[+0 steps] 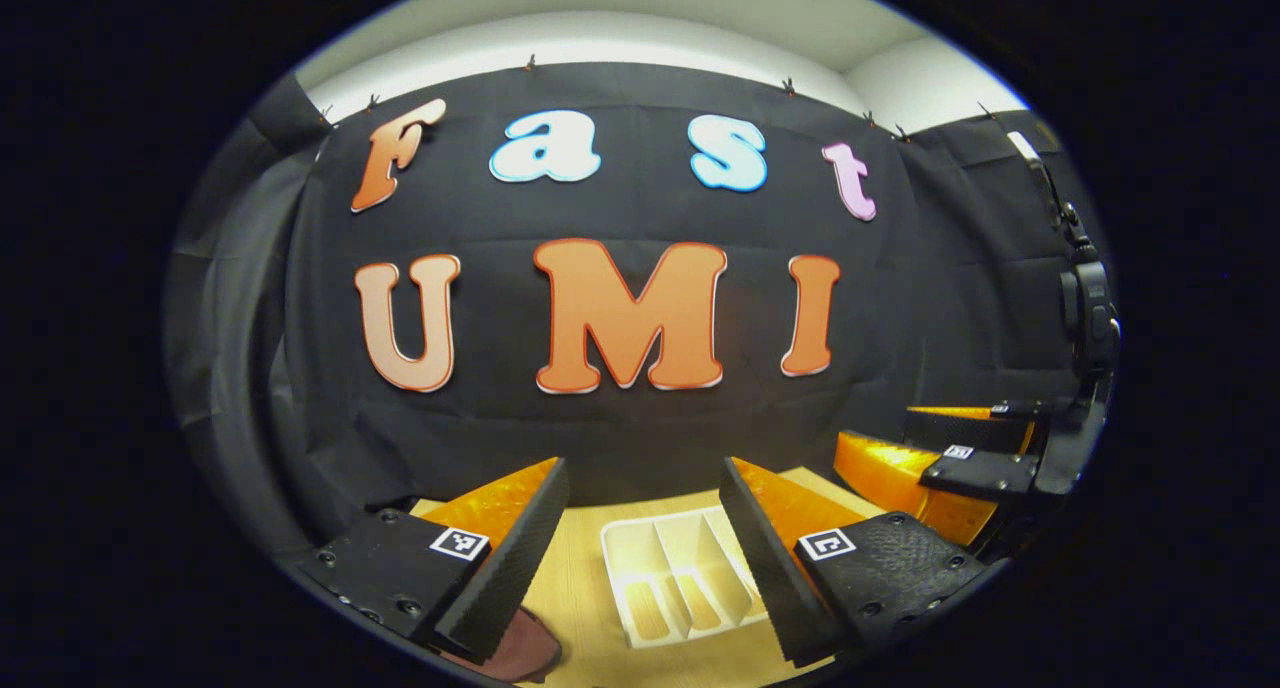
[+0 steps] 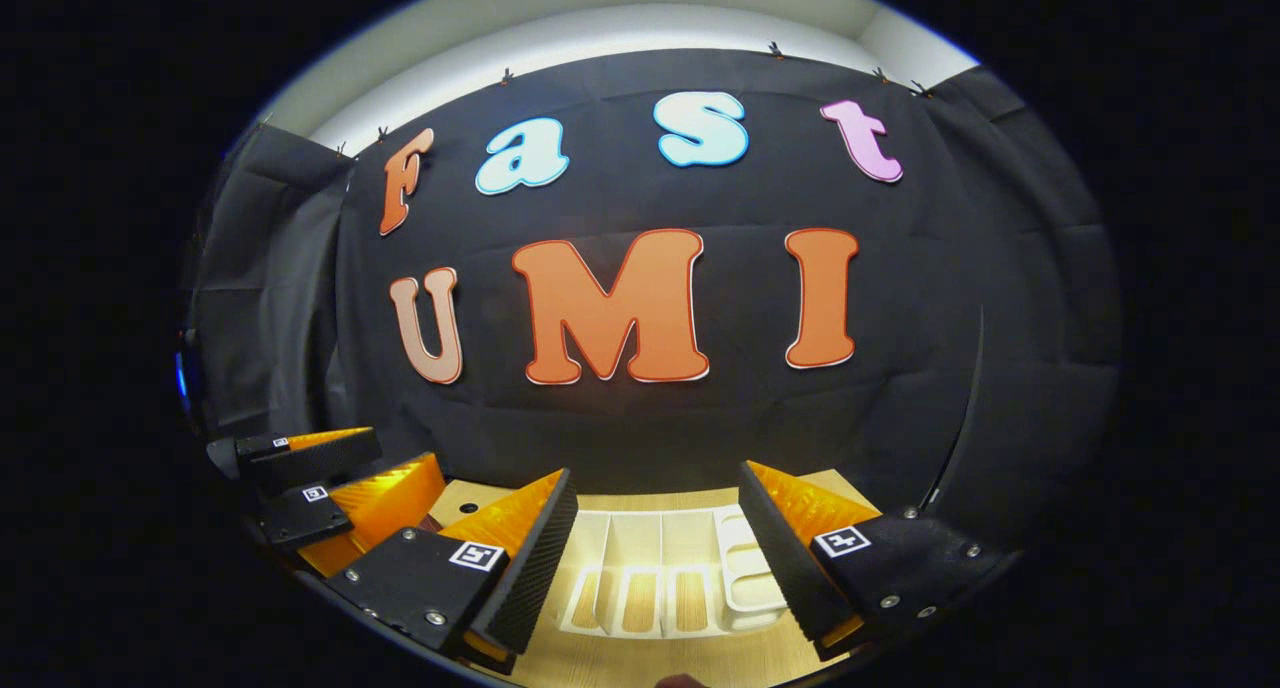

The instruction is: Open the schoolbag, grab two books from the bookshelf and put them into the schoolbag.

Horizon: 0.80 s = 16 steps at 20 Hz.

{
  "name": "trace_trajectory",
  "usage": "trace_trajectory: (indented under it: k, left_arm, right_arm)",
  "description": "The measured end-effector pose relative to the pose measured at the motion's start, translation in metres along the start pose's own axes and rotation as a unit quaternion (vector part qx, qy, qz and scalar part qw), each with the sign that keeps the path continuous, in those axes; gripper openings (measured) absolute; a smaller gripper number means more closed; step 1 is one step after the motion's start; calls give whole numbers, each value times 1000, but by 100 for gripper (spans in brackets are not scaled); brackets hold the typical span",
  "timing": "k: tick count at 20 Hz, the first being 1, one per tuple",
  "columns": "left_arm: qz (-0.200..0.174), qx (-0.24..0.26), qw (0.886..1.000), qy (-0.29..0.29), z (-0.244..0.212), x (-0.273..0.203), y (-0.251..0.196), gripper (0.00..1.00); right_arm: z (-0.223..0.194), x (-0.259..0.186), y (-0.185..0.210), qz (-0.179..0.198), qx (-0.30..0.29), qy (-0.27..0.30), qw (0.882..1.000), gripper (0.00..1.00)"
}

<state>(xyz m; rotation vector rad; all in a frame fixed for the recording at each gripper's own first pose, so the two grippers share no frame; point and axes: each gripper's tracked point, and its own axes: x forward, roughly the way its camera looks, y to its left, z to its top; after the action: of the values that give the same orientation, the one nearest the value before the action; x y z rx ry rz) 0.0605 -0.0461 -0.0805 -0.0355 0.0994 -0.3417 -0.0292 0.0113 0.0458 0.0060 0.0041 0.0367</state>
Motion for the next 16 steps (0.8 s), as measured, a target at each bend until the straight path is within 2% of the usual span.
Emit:
trace_trajectory:
  k: [1,3,8,16]
  left_arm:
    - [6,-7,999,-33,13,0,4,99]
    - [10,-12,998,-54,26,-2,13,94]
    - [16,-1,999,-48,16,-15,21,94]
    - [27,-2,999,-38,5,-19,28,94]
  right_arm:
    - [3,-1,6,3,-5,-5,1000,97]
    - [7,0,12,4,-12,-19,1000,97]
    - [-6,6,36,22,-12,-7,1000,97]
    - [-22,16,49,32,-16,16,999,97]
